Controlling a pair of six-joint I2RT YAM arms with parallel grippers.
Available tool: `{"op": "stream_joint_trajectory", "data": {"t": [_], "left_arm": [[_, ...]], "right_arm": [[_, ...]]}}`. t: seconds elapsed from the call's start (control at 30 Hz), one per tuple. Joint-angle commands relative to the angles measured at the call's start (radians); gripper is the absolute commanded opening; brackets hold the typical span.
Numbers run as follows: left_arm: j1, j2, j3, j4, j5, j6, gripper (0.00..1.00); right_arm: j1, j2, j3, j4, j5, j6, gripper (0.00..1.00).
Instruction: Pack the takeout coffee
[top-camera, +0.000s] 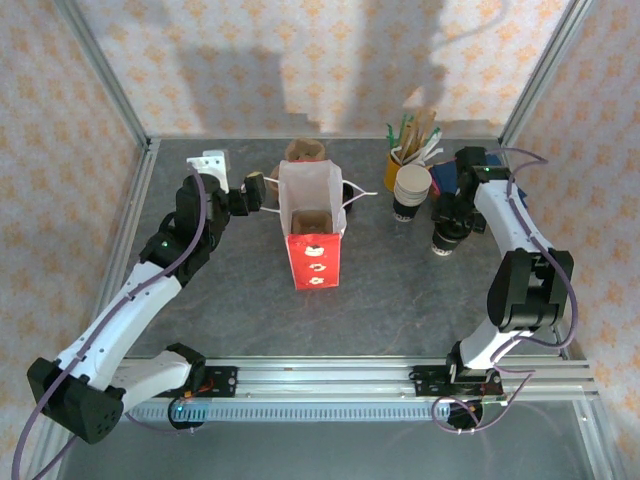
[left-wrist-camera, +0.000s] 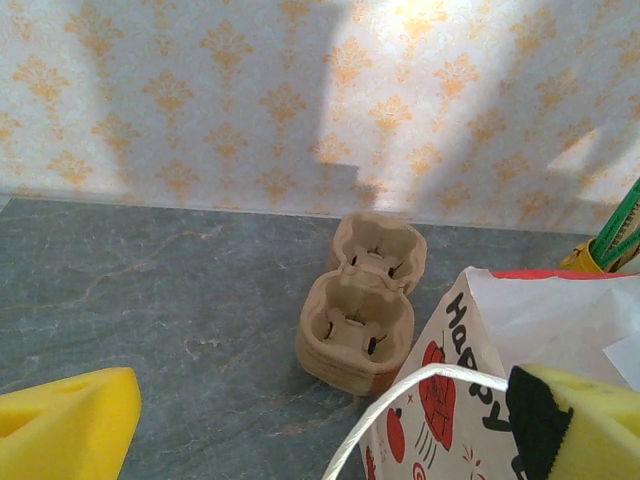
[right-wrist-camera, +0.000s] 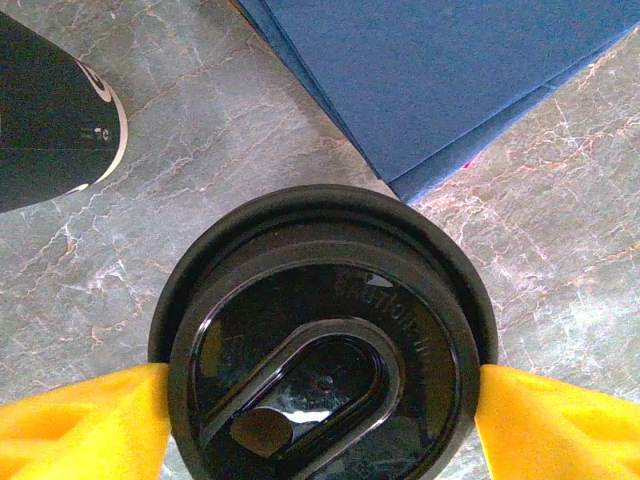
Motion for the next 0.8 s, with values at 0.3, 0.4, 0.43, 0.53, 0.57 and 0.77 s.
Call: {"op": "stream_joint_trajectory", "data": {"t": [0.3,0.4,0.43,0.53,0.57,0.77], "left_arm": [[0.008,0.004,0.017,0.0,-0.015,0.023,0.95],[0.007,0.006,0.018,-0.005,-0.017,0.024,0.96],[0.008,0.007,0.02,-0.009,-0.02,0.023,0.96],[0.008,0.008,0.024,-0.013,-0.022,0.025,0.95],[0.008,0.008,0.024,-0.014,-0.023,0.026,0.96],[0.008,-0.004,0.021,-0.011,-0.032,0.026,0.95]], "right_arm": [[-0.01,0.023,0.0,0.008,-0.005,-0.005,0.78],[-0.01,0.024,-0.001,0.013,-0.024,-0.008,0.72],[-0.01,0.021,0.001,0.013,-0.041,-0.01,0.7],[-0.01,0.003,-0.003,0.015,-0.075,-0.007,0.68],[-0.01,-0.002,-0.006,0.015,-0.084,-0.007,0.68],[0.037,-0.067,-0.04,-0.019,-0.074,0.007,0.65]]}}
